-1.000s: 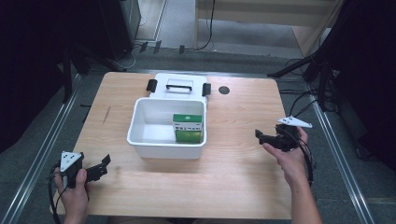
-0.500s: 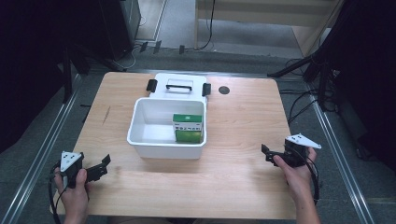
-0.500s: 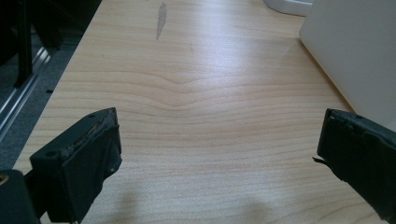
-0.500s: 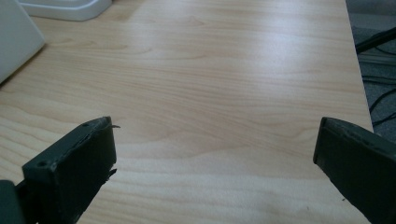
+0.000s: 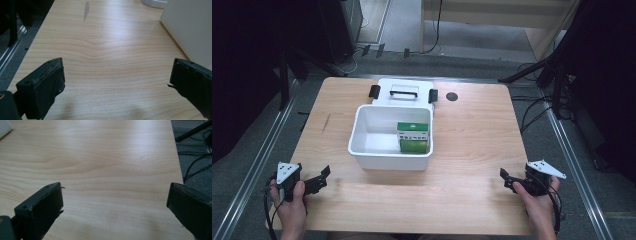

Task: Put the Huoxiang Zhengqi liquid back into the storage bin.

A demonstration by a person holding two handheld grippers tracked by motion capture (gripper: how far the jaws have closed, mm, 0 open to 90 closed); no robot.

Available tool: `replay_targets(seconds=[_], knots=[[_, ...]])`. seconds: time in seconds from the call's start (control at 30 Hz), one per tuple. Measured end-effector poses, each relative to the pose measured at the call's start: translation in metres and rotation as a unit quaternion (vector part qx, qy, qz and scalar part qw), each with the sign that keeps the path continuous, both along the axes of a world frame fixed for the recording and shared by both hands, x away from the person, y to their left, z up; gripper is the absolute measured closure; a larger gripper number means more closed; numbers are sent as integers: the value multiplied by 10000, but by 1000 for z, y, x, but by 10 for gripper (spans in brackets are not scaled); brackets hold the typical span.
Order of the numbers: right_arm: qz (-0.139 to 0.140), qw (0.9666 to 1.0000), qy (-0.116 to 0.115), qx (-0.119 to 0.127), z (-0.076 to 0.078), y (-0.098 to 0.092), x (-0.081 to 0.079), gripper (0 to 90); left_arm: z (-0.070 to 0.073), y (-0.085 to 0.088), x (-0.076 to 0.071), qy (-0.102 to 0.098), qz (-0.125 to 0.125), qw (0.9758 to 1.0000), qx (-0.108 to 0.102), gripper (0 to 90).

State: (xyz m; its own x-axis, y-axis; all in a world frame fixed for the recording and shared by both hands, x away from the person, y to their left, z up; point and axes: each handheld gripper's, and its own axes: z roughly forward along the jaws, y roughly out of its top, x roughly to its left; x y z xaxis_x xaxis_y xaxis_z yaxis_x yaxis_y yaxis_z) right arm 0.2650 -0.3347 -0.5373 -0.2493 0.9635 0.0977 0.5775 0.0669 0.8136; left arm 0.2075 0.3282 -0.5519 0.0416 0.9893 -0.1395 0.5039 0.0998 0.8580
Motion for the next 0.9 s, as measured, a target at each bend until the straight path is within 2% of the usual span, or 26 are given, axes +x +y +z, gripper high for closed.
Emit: replay_targets(seconds=[0.2, 0.37, 0.43, 0.57, 0.9], knots=[[-105, 9999, 4, -76, -7, -11, -20, 16, 0, 0, 0, -2, -12, 10000, 8, 6], [-243, 9996, -77, 96, -9, -23, -35, 35, 0, 0, 0, -2, -7, 10000, 7, 6], [-305, 9992, -109, 238, -10, -25, -40, 38, 0, 0, 0, 5, -3, 10000, 7, 6], [-321, 9989, -203, 272, -10, -25, -44, 38, 0, 0, 1, 21, -5, 10000, 1, 7], [-317, 9991, -59, 277, -11, -24, -40, 53, 0, 0, 1, 21, -21, 10000, -30, 6]])
